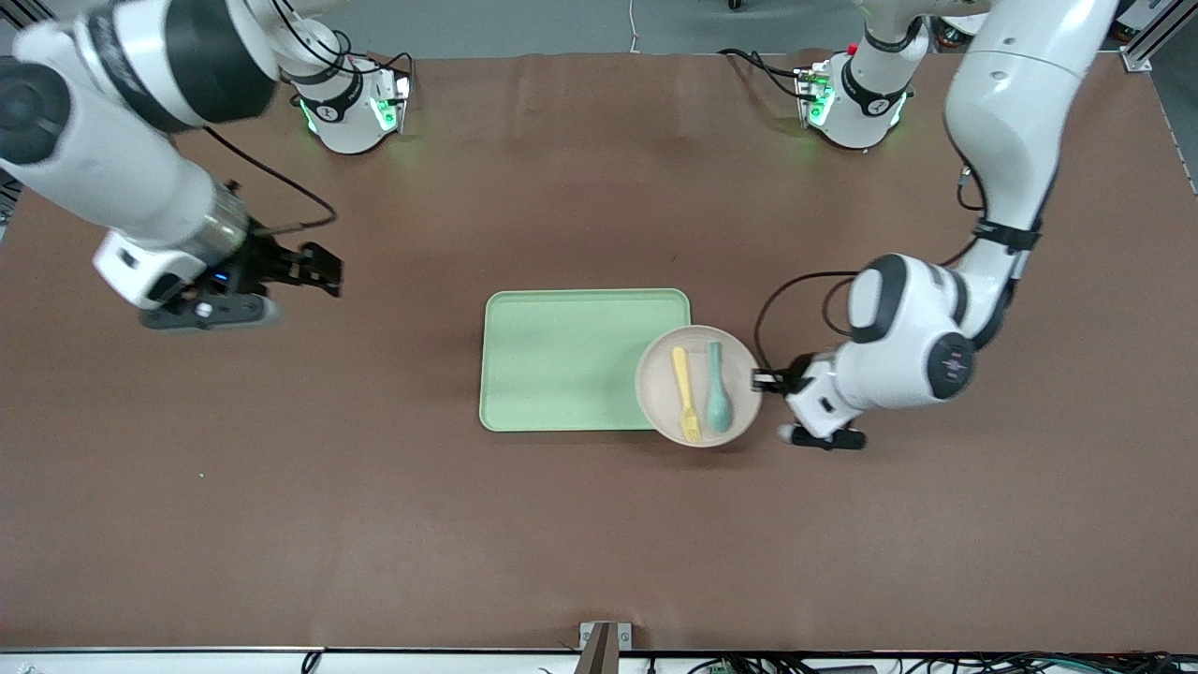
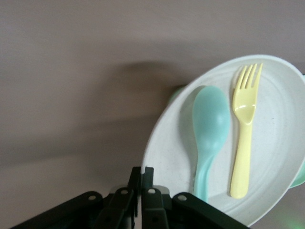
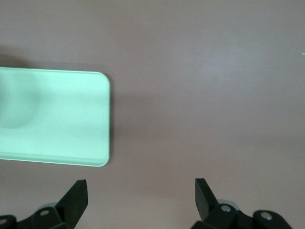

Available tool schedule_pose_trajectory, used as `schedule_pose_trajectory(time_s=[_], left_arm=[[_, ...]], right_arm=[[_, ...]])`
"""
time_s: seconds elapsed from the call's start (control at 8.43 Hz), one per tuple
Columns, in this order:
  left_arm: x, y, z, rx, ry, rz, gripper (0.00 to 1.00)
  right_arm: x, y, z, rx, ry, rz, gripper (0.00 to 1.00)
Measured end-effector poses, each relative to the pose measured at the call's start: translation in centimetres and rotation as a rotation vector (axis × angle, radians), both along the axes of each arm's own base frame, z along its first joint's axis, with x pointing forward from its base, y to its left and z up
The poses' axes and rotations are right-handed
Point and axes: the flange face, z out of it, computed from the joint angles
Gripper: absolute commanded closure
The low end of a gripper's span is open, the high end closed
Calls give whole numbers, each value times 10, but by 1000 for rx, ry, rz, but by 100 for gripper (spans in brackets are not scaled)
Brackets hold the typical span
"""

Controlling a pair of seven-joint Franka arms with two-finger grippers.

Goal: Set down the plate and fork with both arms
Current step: 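Carry the plate onto the green tray while the right gripper approaches, then open the left gripper off the plate while the right gripper moves over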

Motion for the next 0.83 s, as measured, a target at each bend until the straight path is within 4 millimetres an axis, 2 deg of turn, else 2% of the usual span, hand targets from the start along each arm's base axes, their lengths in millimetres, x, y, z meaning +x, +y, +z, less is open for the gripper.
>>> schedule_pose_trajectory(time_s=[0.12,0.24,0.36,0.59,0.83], left_arm=[[-19,-33,-13,5,-27,-1,100],[-36,-54,-28,9,-49,-7,100],[-47,-62,-42,12,-62,-12,100],[-58,-65,-63,18,-67,-10,100],[-65,-63,-73,26,-53,-13,100]], right_arm=[[5,22,-24,3,7,20,1],[9,44,-43,2,0,7,1],[9,69,-59,2,-14,-22,1],[5,121,-92,9,-48,-75,0],[0,163,-131,16,-73,-99,1]])
